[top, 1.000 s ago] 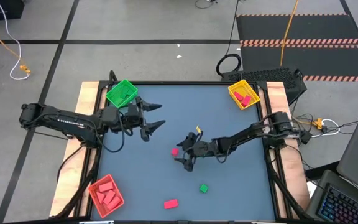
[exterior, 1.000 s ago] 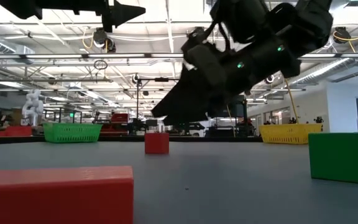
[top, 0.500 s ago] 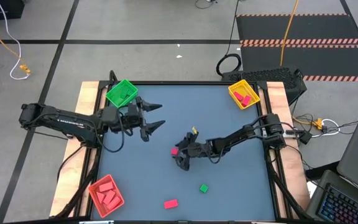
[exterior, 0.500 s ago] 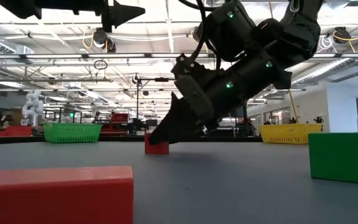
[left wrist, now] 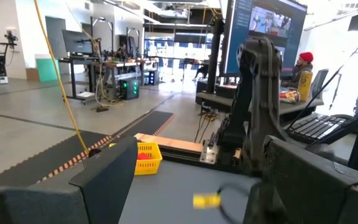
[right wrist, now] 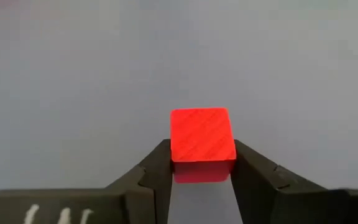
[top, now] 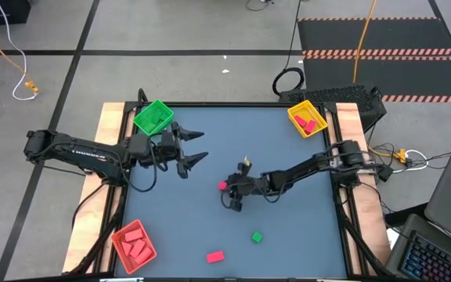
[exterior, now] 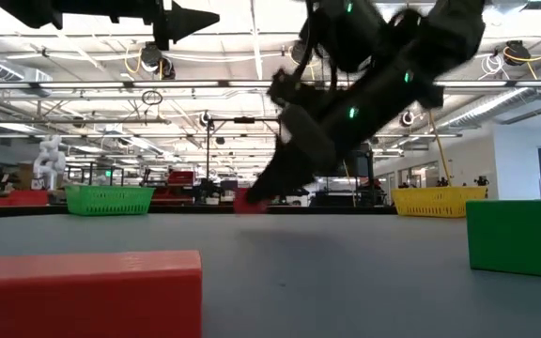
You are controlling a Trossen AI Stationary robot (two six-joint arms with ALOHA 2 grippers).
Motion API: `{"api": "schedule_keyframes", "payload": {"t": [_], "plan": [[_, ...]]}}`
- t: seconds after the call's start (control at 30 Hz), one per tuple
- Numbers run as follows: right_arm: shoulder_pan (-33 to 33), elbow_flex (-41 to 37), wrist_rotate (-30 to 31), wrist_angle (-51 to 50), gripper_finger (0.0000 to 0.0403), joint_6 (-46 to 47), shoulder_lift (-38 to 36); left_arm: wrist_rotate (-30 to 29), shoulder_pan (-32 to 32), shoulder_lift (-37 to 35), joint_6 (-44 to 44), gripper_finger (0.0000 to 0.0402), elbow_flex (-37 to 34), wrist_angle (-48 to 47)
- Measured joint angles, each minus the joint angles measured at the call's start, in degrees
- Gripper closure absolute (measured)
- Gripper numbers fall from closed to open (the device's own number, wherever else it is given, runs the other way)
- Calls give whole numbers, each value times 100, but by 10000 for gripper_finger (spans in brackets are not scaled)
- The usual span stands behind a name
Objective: Sort & place blocks by color
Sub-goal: Put the red block into the yellow bin
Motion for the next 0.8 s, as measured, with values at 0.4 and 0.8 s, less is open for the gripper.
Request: {"api": "schedule_keyframes", "payload": {"t": [0.4, 0.8], "plan": [[-421, 4, 2988, -5803, 284, 968, -2874, 0, -3, 0, -126, 55, 0, -109], [-2062, -774, 3358, -7406, 284, 2350, -4448, 4, -3, 0, -170, 55, 0, -106]]}}
